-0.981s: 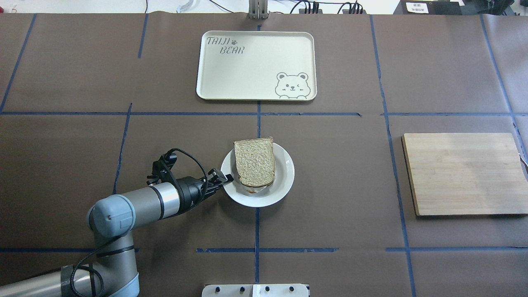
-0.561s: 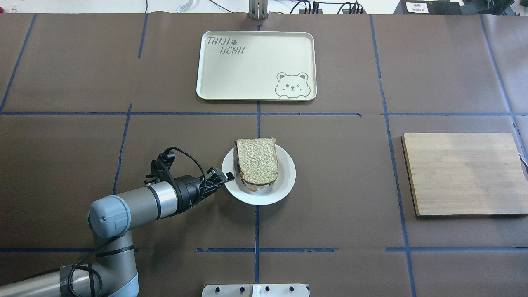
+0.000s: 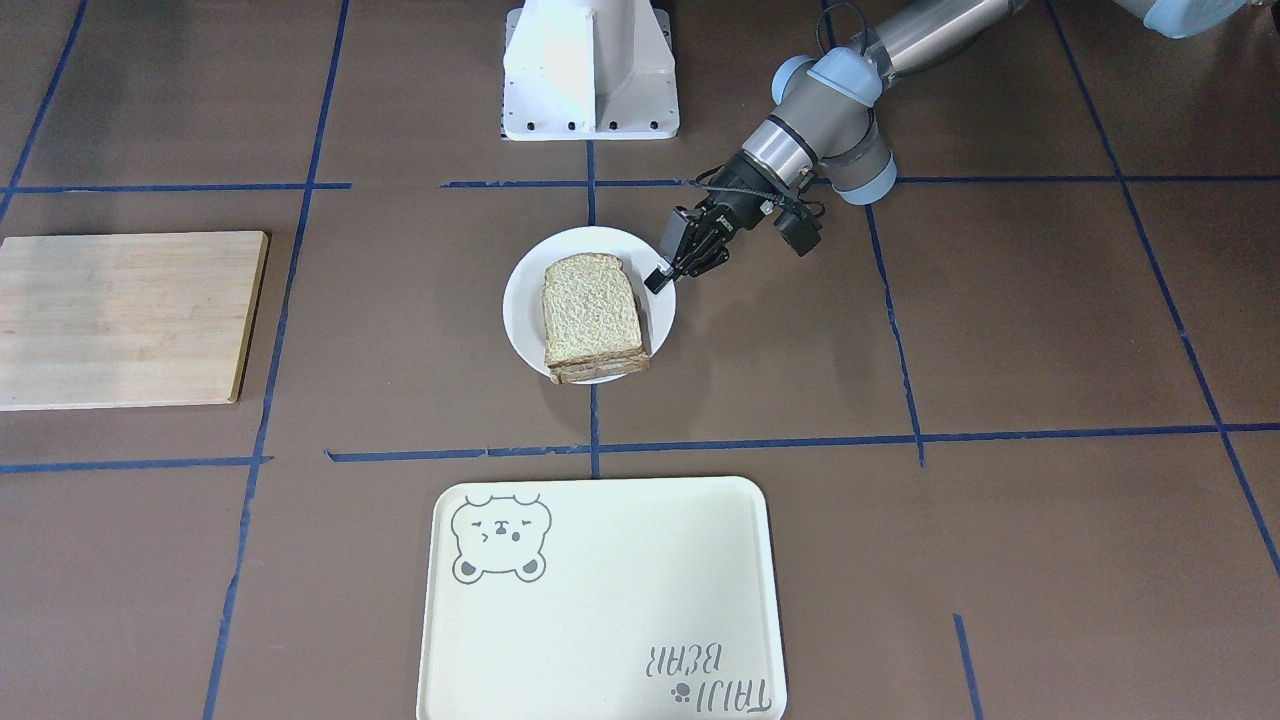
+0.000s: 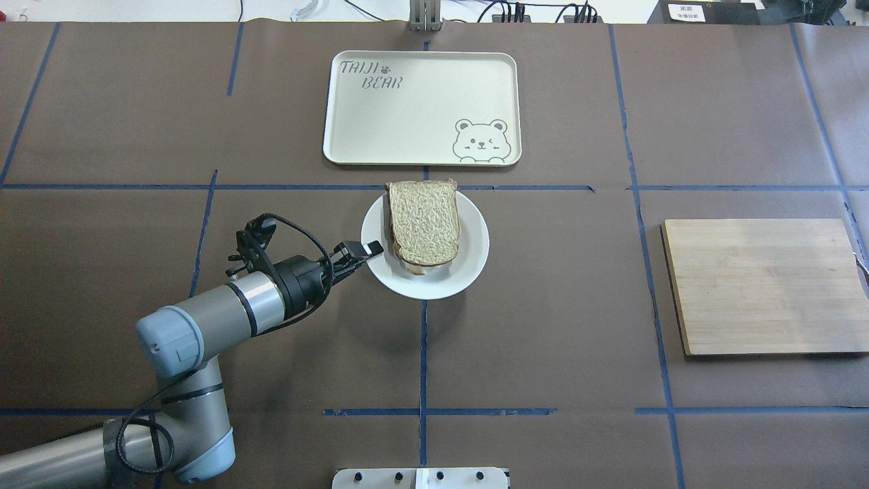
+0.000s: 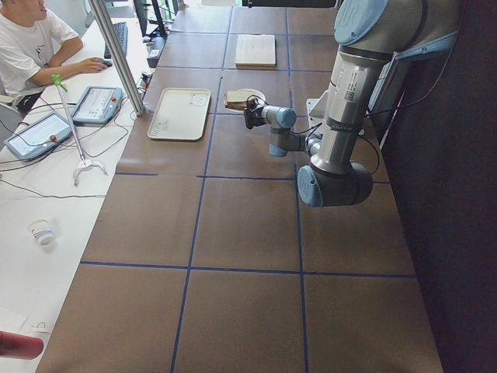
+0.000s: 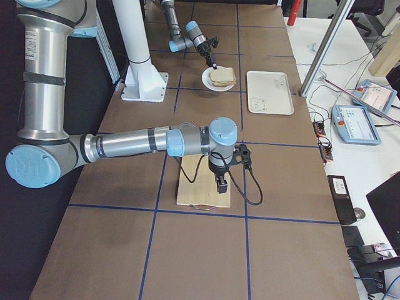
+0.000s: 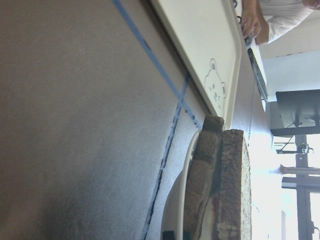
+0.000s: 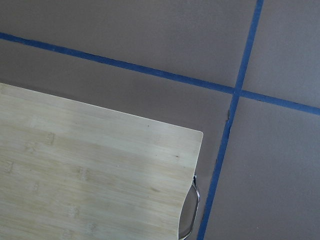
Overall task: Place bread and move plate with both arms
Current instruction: 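Carry the plate with the left gripper onto the cream bear tray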
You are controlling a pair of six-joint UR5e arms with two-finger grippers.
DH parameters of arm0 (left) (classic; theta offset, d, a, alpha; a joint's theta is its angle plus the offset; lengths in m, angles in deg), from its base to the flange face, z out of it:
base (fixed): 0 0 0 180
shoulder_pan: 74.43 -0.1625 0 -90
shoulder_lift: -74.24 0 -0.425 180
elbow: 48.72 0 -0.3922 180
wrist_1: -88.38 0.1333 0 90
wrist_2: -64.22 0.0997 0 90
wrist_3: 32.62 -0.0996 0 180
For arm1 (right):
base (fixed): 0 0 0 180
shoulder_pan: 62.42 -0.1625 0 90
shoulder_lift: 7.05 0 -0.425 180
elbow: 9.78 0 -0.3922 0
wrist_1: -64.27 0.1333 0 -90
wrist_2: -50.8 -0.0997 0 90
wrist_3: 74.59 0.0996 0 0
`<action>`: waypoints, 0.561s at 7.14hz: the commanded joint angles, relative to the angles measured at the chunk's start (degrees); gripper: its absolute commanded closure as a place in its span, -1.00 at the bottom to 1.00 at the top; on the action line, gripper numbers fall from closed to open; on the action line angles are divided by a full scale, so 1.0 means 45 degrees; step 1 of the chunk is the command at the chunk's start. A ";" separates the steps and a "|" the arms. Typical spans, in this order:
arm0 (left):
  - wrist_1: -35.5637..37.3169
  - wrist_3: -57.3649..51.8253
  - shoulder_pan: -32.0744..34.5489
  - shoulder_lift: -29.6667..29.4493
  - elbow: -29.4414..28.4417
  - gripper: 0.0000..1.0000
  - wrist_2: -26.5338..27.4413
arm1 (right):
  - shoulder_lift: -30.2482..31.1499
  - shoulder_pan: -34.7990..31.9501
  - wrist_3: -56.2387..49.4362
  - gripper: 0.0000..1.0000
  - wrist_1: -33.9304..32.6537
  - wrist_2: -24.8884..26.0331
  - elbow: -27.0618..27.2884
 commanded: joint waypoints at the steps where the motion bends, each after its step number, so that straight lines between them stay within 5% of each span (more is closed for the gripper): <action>1: -0.0196 -0.0339 0.1427 -0.1598 -0.1040 1.00 0.0012 | 0.0008 0.0000 0.0000 -1.00 0.0000 0.0012 0.0000; 4: -0.0177 0.0848 0.3673 -0.4198 -0.5214 1.00 -0.1214 | 0.0028 0.0000 0.0000 -1.00 0.0000 0.0051 0.0000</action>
